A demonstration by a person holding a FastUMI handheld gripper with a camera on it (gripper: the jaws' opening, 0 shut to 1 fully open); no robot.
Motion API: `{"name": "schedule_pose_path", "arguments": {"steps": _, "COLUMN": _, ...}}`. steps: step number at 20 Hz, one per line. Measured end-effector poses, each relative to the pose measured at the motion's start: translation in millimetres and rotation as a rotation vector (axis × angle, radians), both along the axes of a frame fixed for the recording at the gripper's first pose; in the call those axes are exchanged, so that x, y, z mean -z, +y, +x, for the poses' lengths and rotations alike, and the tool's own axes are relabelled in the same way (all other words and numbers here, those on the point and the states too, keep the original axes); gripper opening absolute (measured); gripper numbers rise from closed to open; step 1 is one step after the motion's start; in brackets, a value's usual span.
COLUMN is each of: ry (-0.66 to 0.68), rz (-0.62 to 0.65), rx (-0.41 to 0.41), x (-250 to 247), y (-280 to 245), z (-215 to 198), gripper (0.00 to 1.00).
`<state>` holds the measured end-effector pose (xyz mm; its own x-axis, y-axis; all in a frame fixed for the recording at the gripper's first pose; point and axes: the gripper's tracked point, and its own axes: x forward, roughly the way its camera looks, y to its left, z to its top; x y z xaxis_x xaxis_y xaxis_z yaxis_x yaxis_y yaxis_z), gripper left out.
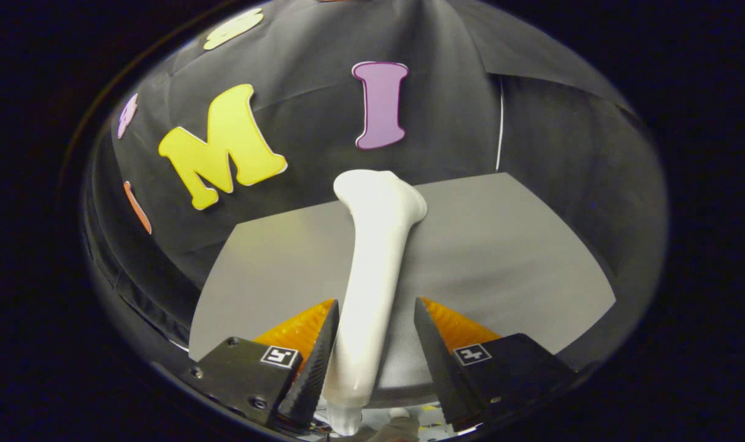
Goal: Iron the clothes twice with a garment steamer, once on the left side and once on the right side.
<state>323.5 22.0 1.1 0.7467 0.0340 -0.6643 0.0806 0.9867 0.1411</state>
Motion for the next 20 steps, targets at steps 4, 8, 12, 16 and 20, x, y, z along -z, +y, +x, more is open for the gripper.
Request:
{"name": "schedule_pose_path", "arguments": {"steps": 4, "ry": 0.023, "rz": -0.054, "rx": -0.023, "x": 2, "y": 1, "z": 2, "gripper": 0.69}}
{"name": "schedule_pose_path", "arguments": {"steps": 8, "ry": 0.021, "rz": -0.035, "rx": -0.013, "x": 6, "y": 9, "z": 8, "gripper": 0.52}}
{"name": "schedule_pose_path", "arguments": {"steps": 12, "ry": -0.011, "rz": 0.037, "rx": 0.013, "x": 1, "y": 12, "z": 7, "gripper": 0.44}}
{"name": "schedule_pose_path", "arguments": {"steps": 16, "ry": -0.058, "rz": 0.024, "rx": 0.042, "x": -14, "y": 14, "z": 3, "gripper": 0.37}}
{"name": "schedule_pose_path", "arguments": {"steps": 20, "ry": -0.138, "rz": 0.036, "rx": 0.091, "x": -34, "y": 13, "z": -8, "gripper": 0.35}}
